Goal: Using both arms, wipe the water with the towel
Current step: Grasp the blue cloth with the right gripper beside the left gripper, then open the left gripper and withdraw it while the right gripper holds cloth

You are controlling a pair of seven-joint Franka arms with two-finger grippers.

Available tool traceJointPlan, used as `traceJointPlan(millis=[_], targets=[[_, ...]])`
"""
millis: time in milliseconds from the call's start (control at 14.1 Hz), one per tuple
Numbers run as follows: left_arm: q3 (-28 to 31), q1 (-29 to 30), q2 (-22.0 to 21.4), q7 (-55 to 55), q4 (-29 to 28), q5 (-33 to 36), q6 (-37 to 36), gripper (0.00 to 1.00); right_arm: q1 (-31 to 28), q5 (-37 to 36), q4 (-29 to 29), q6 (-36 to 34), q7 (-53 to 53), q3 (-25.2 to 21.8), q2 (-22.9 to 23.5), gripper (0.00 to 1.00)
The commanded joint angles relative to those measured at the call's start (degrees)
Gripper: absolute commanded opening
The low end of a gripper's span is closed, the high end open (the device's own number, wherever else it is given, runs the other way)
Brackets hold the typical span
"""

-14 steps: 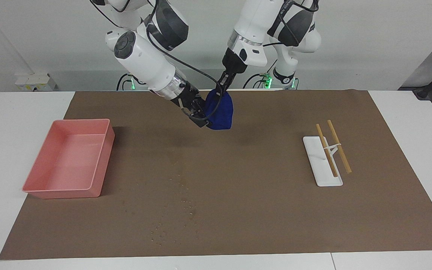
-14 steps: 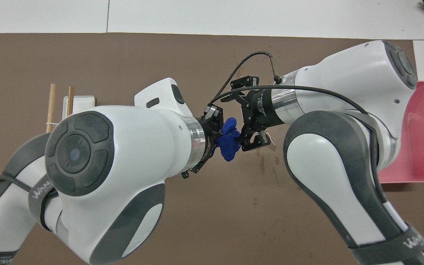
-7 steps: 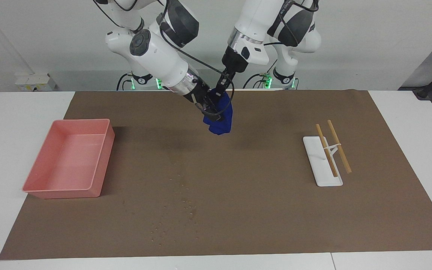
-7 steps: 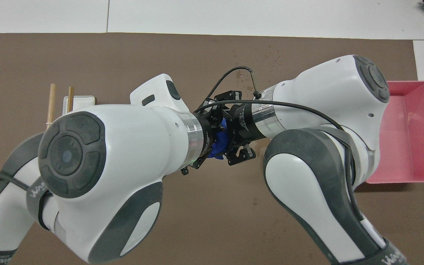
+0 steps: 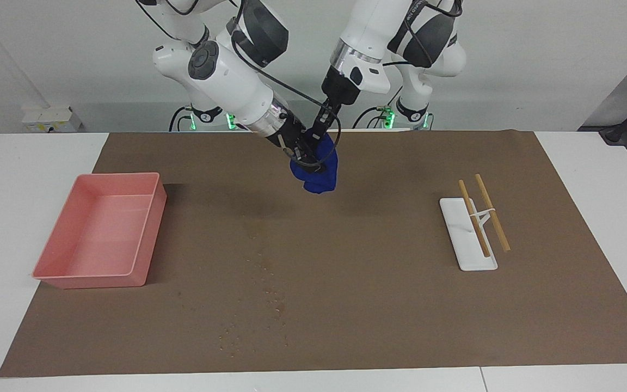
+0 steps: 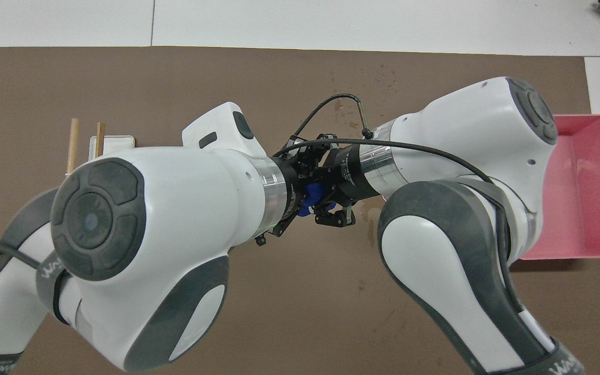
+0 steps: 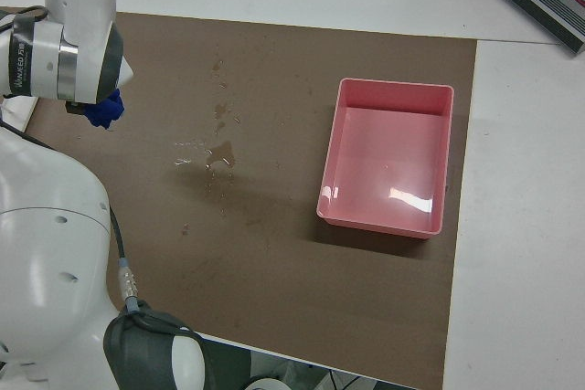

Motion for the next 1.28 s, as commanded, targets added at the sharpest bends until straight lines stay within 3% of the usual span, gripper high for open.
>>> traceJointPlan(millis=[0,142,213,285,356,427,640,925,1209], targets=[[0.2,-0.7,0.3,-0.2,1.0,0.1,-0.2,0.00,-0.6,1.6,-0.9,0.2,0.8,0.3,-1.1,0.00],[0.2,-0.4,0.2,0.3,1.0,1.1,-0.3,0.00,-0.8,1.1,-0.8,0.2,0.6,0.2,-1.2,0.00],[0.2,-0.4,0.1,0.3,1.0,1.3,-0.5,0.13,-1.0,0.9,0.0,0.2,0.7,0.2,-1.1,0.00],[0.2,-0.4,0.0,0.3,0.9,1.3,-0.8,0.19,-1.2,0.7,0.4,0.3,0.5,0.1,-0.9,0.00],[0.2,-0.5,0.0,0.2,0.7,1.4,-0.8,0.47,-1.3,0.6,0.7,0.7,0.1,-0.1,-0.6,0.00],[0.3,-0.6,-0.1,0.2,0.7,1.5,-1.1,0.99,-2.0,0.1,1.1,1.3,-0.1,-0.2,-0.4,0.00],[0.5,-0.2,-1.3,1.3,1.0,8.0,-7.2,1.00,-3.0,-4.8,1.6,6.0,-1.8,-0.1,0.2,0.00],[2.3,5.9,-3.6,18.9,1.0,8.4,-18.4,1.00,-5.1,-9.2,1.6,14.7,-9.1,-0.2,3.3,0.00],[2.4,15.6,-5.0,35.1,1.0,8.2,-26.0,1.00,-7.7,-14.3,6.1,24.8,-16.7,-0.2,13.1,0.00]])
